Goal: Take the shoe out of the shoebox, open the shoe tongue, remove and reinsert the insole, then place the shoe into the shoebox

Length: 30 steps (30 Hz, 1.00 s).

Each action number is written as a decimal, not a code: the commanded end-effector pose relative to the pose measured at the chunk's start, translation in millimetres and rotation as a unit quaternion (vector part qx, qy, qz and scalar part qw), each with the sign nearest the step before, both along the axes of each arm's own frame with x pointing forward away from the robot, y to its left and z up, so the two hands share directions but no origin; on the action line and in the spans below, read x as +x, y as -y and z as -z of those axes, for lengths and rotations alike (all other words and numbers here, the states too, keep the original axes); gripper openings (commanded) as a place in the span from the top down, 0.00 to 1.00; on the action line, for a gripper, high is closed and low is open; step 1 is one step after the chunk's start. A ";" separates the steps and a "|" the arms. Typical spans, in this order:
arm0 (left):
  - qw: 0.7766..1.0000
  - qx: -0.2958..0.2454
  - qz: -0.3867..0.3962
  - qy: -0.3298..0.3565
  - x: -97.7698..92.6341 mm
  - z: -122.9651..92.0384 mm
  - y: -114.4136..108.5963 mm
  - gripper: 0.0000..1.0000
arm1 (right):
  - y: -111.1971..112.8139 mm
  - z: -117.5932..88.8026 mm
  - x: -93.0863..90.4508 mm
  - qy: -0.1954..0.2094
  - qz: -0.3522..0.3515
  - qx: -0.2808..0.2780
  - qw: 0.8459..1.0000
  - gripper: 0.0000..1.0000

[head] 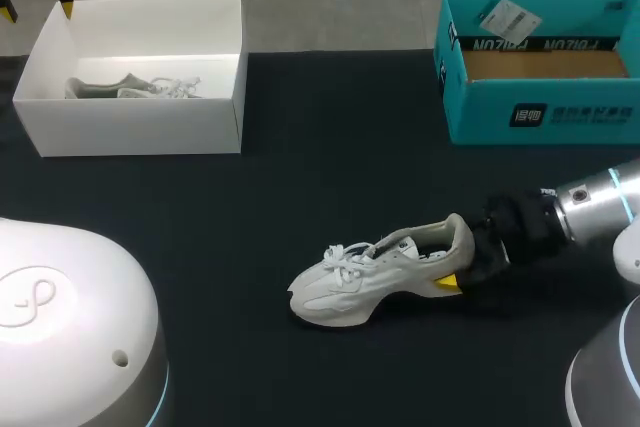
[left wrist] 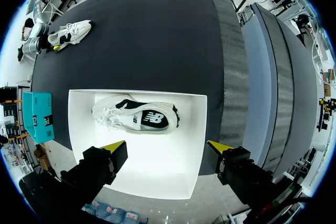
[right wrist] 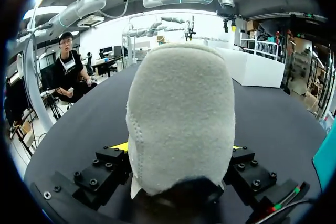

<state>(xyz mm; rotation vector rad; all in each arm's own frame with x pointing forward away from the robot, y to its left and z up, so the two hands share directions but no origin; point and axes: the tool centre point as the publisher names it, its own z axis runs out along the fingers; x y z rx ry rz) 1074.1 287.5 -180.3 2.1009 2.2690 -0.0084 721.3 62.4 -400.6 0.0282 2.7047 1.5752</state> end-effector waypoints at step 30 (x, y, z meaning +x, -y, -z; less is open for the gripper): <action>1.000 0.001 0.000 0.001 -1.3 -0.2 0.2 0.00 | -15.1 18.8 -1.4 0.022 0.058 0.008 0.998 1.00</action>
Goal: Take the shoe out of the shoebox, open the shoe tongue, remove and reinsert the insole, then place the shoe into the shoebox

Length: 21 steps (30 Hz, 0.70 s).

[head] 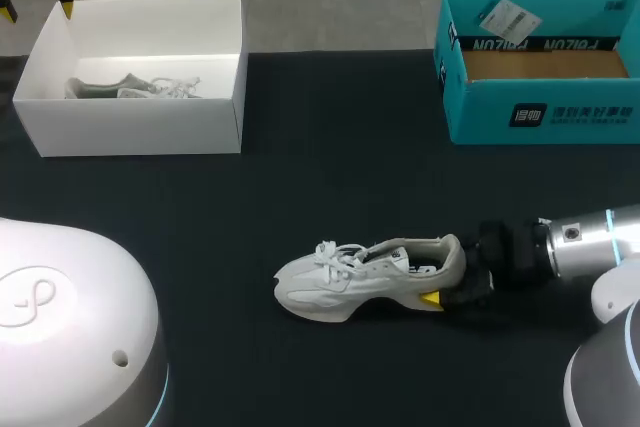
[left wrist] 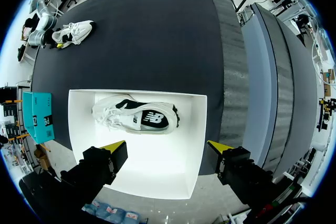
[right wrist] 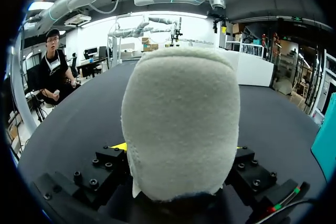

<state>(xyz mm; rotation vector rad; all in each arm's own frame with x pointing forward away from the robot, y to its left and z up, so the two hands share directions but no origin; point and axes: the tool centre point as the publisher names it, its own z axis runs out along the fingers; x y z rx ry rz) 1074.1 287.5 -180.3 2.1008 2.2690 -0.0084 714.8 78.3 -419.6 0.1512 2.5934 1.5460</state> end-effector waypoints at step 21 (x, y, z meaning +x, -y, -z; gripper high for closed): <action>1.000 0.001 0.000 0.001 -1.3 -0.2 0.2 0.00 | 1.5 2.1 10.6 -0.011 -0.036 0.000 0.999 1.00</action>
